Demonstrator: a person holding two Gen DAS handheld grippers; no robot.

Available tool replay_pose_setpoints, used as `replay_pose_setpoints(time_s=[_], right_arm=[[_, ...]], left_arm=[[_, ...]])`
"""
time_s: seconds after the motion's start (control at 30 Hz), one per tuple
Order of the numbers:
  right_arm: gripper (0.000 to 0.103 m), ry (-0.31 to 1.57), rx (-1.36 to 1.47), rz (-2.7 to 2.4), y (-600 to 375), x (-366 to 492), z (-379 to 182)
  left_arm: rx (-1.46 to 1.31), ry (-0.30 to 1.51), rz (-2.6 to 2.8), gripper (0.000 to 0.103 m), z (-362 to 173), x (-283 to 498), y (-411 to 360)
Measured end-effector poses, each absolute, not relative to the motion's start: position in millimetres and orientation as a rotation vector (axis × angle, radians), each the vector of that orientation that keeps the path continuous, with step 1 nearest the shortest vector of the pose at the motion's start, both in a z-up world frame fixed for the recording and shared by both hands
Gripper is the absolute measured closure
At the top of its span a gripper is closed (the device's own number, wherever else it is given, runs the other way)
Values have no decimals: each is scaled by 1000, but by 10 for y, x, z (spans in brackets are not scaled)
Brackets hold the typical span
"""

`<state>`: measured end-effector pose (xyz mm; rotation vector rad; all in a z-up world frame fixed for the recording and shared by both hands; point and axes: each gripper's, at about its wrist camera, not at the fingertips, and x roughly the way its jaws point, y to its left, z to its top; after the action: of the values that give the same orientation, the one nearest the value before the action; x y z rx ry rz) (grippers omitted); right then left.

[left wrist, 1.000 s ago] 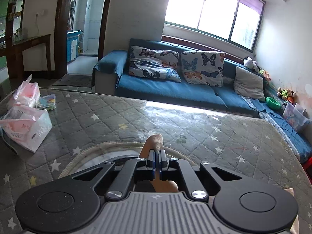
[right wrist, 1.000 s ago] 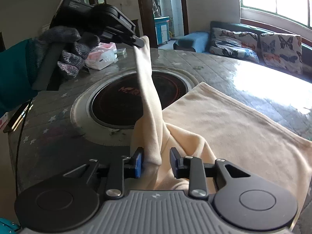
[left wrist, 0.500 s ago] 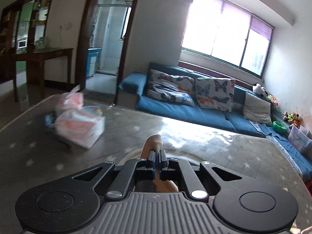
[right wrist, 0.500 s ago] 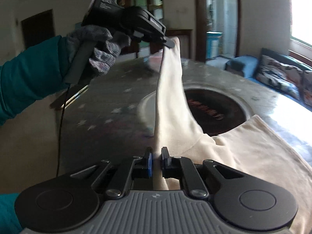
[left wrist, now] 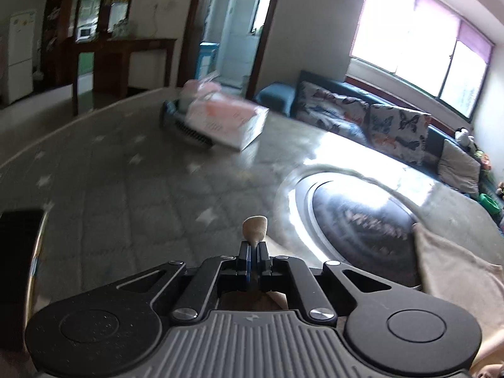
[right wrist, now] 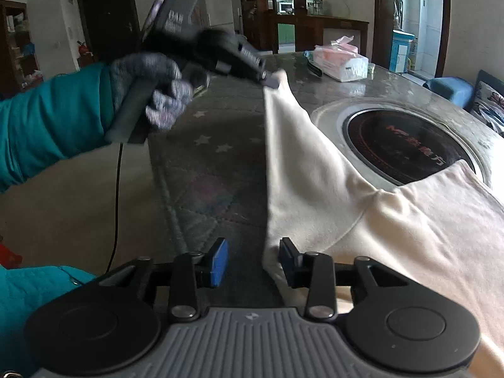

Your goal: Fold clothes

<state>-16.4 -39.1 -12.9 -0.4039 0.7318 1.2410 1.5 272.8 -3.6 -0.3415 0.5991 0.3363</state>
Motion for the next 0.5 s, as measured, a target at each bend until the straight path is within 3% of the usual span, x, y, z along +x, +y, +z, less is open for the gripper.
replay_pose_setpoints(time_s=[0.2, 0.5], right_arm=[[56, 697, -349, 1192, -589, -93, 84], [55, 707, -272, 969, -1155, 208, 201]], left_arm=[[-349, 629, 367, 99, -164, -83, 2772], [-315, 643, 472, 94, -116, -86, 2850]])
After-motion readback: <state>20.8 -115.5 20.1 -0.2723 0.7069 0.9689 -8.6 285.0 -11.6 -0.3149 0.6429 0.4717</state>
